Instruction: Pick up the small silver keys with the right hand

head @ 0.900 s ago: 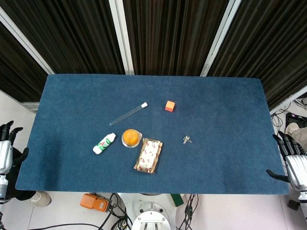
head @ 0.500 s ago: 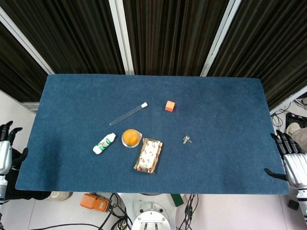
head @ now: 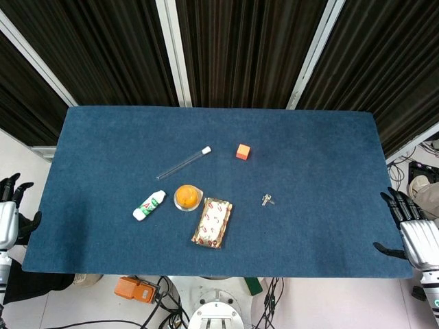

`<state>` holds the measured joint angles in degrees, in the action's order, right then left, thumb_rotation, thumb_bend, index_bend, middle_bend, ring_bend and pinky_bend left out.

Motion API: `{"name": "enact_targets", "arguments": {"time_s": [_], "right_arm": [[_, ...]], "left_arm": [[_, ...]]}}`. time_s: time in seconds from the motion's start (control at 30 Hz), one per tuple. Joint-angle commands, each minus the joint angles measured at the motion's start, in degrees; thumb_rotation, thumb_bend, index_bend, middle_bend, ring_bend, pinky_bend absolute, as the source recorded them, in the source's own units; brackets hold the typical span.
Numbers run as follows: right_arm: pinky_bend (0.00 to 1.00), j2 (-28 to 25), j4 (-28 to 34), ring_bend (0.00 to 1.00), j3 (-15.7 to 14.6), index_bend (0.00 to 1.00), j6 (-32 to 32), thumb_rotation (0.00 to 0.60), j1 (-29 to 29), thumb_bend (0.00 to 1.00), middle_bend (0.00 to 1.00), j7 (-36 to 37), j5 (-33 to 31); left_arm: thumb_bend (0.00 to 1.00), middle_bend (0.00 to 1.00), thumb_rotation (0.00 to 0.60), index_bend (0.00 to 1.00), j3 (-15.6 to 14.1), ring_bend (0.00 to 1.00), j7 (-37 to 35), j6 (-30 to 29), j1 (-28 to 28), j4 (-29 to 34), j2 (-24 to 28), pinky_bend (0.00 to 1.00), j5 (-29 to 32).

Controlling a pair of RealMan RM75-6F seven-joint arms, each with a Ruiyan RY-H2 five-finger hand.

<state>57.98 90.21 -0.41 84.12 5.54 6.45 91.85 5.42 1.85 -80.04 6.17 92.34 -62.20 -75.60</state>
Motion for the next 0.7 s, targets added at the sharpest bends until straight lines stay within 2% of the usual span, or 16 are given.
{"name": "enact_targets", "arguments": {"time_s": [0.03,0.2,0.4,0.7], "right_arm": [[0.21,1.0,-1.0,0.07,-0.1,0.09,-1.5,0.600,1.3,0.10,0.00,0.1,1.2],[0.21,3.3,-4.6,0.08,0.3,0.12,-6.3,0.600,5.0,0.10,0.01,1.3,2.2],[0.21,8.0,-11.7,0.10,1.8,0.21,-13.9,0.600,12.4,0.11,0.03,5.4,3.6],[0.21,16.3,-21.1,0.13,2.1,0.37,-22.1,0.600,22.6,0.29,0.04,12.4,6.6]], "left_arm": [[0.35,0.04,0.600,0.22,0.1,0.06,-0.1,-0.1,-0.1,0.1,0.0,0.15,0.2],[0.35,0.04,0.600,0.22,0.2,0.06,-0.1,-0.2,-0.2,0.3,0.2,0.15,0.4],[0.35,0.04,0.600,0.22,0.3,0.06,0.1,-0.2,-0.2,0.4,0.1,0.15,0.7],[0.35,0.04,0.600,0.22,0.4,0.07,0.3,-0.1,-0.2,0.3,0.1,0.15,1.1]]}}
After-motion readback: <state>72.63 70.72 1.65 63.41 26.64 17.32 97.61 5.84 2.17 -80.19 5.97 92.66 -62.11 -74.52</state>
